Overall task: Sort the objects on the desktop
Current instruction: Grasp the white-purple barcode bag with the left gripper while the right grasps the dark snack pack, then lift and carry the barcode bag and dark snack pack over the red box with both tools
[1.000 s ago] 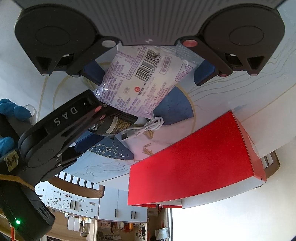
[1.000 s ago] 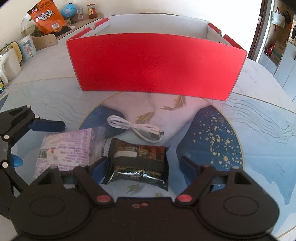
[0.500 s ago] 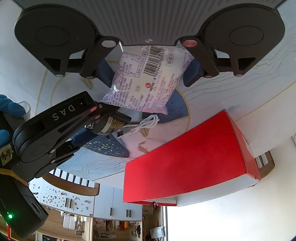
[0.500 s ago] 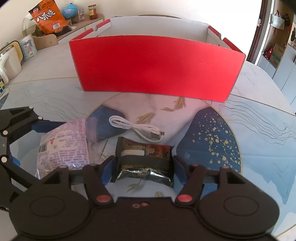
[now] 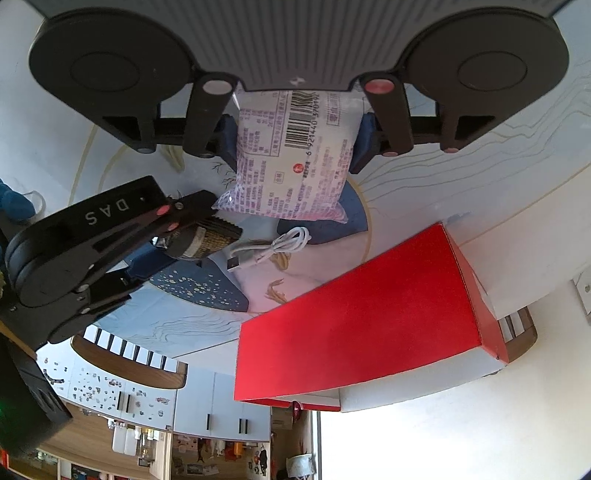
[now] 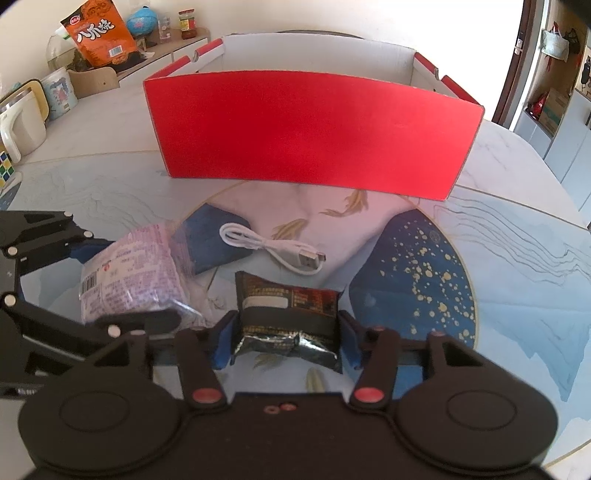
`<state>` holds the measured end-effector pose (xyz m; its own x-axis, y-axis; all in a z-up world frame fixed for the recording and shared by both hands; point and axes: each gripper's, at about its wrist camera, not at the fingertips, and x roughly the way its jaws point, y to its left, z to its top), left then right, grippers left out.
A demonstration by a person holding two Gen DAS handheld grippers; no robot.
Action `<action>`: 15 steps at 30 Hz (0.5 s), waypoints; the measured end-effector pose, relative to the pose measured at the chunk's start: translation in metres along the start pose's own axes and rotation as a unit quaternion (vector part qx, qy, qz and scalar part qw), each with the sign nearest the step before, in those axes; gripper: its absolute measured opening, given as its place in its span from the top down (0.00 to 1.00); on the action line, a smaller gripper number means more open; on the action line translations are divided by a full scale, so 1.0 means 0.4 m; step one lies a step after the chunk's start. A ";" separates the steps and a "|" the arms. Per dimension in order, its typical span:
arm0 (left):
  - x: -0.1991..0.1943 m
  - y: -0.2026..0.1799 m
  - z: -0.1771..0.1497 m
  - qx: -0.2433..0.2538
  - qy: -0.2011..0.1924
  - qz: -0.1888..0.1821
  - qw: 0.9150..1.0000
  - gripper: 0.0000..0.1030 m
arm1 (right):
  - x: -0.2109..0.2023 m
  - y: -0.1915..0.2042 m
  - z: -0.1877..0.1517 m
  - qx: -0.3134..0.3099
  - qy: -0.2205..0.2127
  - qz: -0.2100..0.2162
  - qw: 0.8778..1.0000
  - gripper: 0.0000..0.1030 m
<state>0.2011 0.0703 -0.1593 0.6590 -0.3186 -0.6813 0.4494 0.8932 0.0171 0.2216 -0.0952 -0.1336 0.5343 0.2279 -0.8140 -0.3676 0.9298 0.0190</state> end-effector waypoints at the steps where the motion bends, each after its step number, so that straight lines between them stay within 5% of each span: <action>1: -0.002 0.000 0.000 -0.002 0.000 0.002 1.000 0.46 | -0.003 -0.002 -0.001 0.001 0.001 0.001 1.000 0.47; 15: -0.069 0.002 0.049 -0.032 -0.008 0.020 0.999 0.47 | -0.078 -0.021 0.017 -0.006 -0.016 0.012 1.000 0.47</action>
<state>0.1949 0.0736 -0.1263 0.6861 -0.2865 -0.6687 0.3827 0.9239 -0.0032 0.2133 -0.1082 -0.1042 0.5500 0.2594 -0.7938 -0.3901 0.9203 0.0304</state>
